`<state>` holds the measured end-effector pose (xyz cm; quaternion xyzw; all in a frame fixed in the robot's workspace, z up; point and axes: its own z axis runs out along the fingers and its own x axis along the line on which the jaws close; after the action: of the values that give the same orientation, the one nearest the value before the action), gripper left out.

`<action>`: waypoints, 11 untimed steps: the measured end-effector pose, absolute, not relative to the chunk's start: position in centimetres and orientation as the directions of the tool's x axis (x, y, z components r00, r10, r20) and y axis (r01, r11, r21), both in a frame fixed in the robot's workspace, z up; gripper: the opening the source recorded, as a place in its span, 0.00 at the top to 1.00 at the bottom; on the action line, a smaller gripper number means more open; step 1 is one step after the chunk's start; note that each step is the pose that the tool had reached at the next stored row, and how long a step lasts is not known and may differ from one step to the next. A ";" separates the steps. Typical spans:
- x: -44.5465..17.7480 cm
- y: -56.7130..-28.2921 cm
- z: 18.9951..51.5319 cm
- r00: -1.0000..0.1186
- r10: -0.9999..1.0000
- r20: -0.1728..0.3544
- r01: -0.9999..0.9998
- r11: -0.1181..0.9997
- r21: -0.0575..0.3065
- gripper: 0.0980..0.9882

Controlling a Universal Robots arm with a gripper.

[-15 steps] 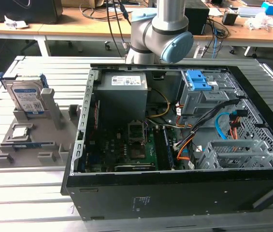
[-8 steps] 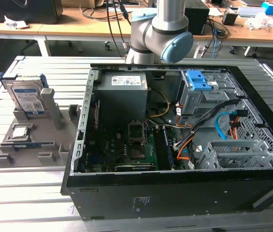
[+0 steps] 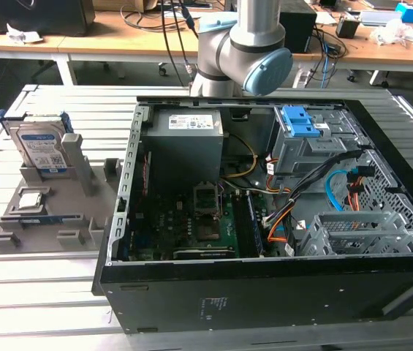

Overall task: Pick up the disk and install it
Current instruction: 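Pick up the disk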

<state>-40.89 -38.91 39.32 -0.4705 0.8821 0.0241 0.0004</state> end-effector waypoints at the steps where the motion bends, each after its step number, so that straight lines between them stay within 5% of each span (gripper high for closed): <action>1: -40.9 -38.9 39.3 -0.545 -0.838 -0.024 -0.838 0.544 0.042 0.99; 11: -40.9 -38.9 39.3 -0.445 -0.895 -0.024 -0.895 0.444 0.042 0.99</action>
<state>-40.89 -38.91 39.32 -0.5266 0.8498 0.0241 -0.0011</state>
